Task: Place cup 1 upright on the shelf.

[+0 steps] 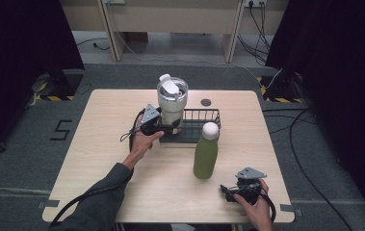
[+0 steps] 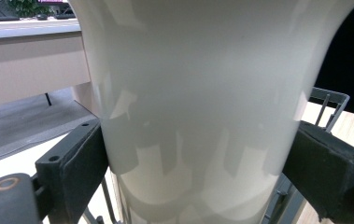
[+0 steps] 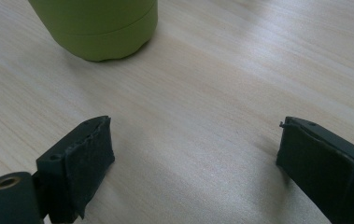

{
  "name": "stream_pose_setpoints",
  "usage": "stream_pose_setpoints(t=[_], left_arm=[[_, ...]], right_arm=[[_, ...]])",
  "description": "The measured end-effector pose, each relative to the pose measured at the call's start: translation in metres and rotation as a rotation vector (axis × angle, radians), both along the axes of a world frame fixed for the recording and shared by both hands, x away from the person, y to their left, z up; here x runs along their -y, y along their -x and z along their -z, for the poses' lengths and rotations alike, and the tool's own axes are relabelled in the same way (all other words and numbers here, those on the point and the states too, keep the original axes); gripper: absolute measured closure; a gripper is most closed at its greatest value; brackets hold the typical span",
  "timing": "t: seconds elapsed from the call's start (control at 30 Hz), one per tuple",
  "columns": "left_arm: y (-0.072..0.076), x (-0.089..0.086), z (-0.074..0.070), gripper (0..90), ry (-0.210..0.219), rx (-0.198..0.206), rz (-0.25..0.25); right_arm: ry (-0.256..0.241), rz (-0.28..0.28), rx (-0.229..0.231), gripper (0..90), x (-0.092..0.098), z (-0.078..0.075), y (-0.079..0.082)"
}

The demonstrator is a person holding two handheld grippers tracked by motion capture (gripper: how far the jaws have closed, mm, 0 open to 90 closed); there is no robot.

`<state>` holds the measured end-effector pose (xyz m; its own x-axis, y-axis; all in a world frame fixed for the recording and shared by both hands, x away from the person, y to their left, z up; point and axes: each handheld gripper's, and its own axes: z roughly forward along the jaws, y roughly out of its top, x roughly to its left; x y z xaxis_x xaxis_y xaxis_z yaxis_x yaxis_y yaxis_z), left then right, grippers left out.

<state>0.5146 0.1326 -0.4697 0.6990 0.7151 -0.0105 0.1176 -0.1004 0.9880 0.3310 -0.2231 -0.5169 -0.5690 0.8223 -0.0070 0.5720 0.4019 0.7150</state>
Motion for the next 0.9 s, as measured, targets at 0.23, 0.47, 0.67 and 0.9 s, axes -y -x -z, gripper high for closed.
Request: stream_pose_setpoints(t=[0.23,0.47,0.67,0.9], left_arm=[[0.002,-0.003,-0.002,11.5,-0.003,0.004,0.002],[0.009,-0.010,-0.006,14.4,-0.010,0.007,0.005],[0.014,-0.013,-0.010,14.5,-0.016,-0.003,0.001],[0.021,-0.018,-0.011,14.5,-0.028,-0.005,0.002]], right_arm=[[0.004,-0.001,0.000,10.6,0.000,0.000,0.000],[0.000,0.000,0.000,10.6,0.000,0.000,0.000],[0.000,0.000,-0.001,10.6,0.000,0.000,0.000],[0.002,0.000,-0.002,10.6,0.000,0.000,0.000]])
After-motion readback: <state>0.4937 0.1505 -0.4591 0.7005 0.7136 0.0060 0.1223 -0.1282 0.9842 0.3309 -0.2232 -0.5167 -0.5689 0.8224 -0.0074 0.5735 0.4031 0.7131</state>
